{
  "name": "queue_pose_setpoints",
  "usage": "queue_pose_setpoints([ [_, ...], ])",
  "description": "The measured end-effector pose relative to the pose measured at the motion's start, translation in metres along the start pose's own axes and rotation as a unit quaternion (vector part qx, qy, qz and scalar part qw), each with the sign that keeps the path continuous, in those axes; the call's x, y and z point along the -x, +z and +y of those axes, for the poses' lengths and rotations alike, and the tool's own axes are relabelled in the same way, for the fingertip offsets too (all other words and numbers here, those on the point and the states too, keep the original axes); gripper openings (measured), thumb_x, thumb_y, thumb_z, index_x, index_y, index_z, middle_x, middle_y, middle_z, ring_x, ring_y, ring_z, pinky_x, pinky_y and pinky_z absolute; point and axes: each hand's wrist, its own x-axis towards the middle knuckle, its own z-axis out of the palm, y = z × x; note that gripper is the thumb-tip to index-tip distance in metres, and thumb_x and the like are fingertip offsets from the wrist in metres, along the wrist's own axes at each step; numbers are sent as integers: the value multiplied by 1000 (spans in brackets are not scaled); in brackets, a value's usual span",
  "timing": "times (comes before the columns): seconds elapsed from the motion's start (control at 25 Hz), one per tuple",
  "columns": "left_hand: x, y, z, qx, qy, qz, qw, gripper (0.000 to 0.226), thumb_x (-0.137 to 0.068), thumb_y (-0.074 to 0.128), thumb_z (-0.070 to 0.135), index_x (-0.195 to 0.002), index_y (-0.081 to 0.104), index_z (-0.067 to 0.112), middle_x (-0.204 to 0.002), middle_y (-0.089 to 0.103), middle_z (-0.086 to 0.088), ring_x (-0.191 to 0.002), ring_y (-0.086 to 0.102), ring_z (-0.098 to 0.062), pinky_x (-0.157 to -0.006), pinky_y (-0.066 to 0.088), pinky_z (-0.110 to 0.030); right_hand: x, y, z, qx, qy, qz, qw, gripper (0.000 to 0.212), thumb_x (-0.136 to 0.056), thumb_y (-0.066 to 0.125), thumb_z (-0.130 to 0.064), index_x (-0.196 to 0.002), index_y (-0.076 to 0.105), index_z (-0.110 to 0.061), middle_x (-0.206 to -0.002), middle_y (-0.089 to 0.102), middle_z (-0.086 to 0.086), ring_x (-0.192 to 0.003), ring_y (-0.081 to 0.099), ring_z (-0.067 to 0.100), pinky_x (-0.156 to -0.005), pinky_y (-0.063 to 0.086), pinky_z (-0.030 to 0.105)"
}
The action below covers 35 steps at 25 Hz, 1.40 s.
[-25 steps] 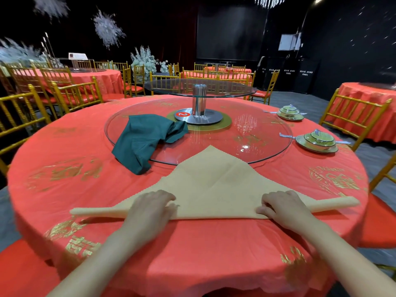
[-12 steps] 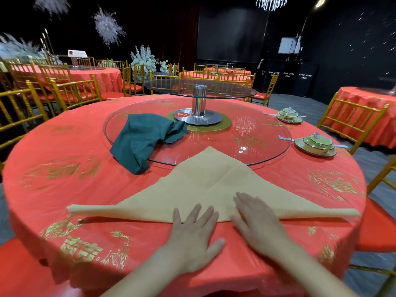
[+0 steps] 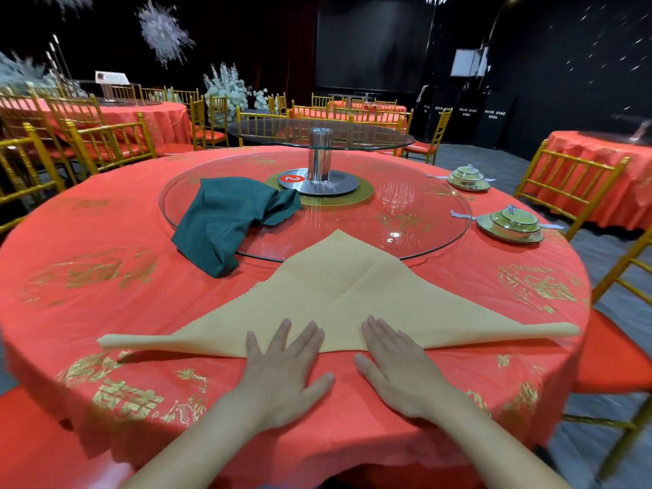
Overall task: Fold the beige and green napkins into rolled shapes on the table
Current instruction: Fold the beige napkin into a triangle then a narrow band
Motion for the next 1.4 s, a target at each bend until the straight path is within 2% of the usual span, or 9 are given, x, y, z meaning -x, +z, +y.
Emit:
queue_pose_setpoints([
  [0.24, 13, -4, -49, 3, -25, -3, 1000, 101, -54, -13, 90, -145, -9, 45, -154, -13, 23, -145, -14, -22, -107, 1, -67, 9, -7, 27, 18, 3, -34, 999, 134, -36, -40, -81, -149, -8, -18, -157, -14, -2, -142, -14, 6, -114, -7, 25],
  [0.6, 22, -2, -102, 14, -65, 19, 998, 108, -43, -30, 88, -141, -4, 54, -148, -13, 28, -144, -13, -9, -111, -2, -61, 27, -20, 75, 28, 51, -81, 995, 132, -36, -36, -86, -148, -12, -22, -156, -16, -5, -131, -19, -5, -113, -7, 25],
  [0.72, 25, -4, -125, 30, -89, 23, 995, 87, -62, -17, 84, -142, -2, 52, -151, -11, 25, -144, -11, -9, -111, -2, -60, 32, -24, 87, 24, 64, -93, 993, 128, -35, -35, -87, -147, -14, -27, -156, -16, -8, -131, -19, -5, -112, -8, 24],
  [0.84, 29, -6, -140, 25, -124, 5, 992, 57, -90, 6, 63, -144, -2, 48, -155, -9, 19, -144, -11, -11, -112, -4, -60, 33, -26, 97, 18, 70, -99, 992, 119, -37, -33, -87, -144, -14, -38, -156, -16, -11, -131, -18, -5, -113, -7, 26],
  [0.96, 27, -8, -131, 6, -129, 36, 991, 57, -93, 5, 55, -148, 5, 38, -155, -6, 16, -145, -6, -14, -111, -3, -60, 33, -24, 101, 20, 67, -97, 993, 114, -40, -32, -88, -142, -16, -41, -155, -18, -12, -131, -19, -4, -114, -6, 28],
  [1.04, 26, -8, -105, 5, -70, 135, 988, 63, -86, 8, 40, -146, 24, 32, -152, 5, 16, -145, 12, -16, -112, 5, -59, 33, -23, 102, 22, 63, -100, 993, 111, -40, -32, -88, -140, -19, -41, -155, -19, -12, -132, -20, -3, -114, -7, 28],
  [1.12, 23, -11, -65, 60, 13, 158, 985, 68, -77, 19, 25, -144, 32, 28, -149, 12, 16, -144, 19, -14, -115, 5, -47, 34, -23, 102, 21, 61, -104, 993, 109, -40, -32, -87, -139, -21, -42, -154, -19, -13, -132, -21, -3, -114, -7, 27],
  [1.2, 17, -10, -23, 70, 66, 111, 989, 68, -81, 10, 38, -148, 22, 27, -155, 10, 12, -145, 10, -11, -115, -2, -36, 34, -23, 102, 21, 64, -101, 993, 109, -40, -33, -87, -138, -21, -41, -154, -19, -12, -132, -21, -3, -114, -7, 27],
  [1.4, -7, -6, 20, -3, 62, 40, 997, 76, -88, 9, 63, -150, 0, 20, -159, -4, 4, -146, -7, -14, -117, -4, -46, 34, -25, 94, 26, 85, -83, 993, 115, -34, -39, -84, -138, -24, -36, -156, -19, -8, -136, -20, 1, -114, -6, 29],
])
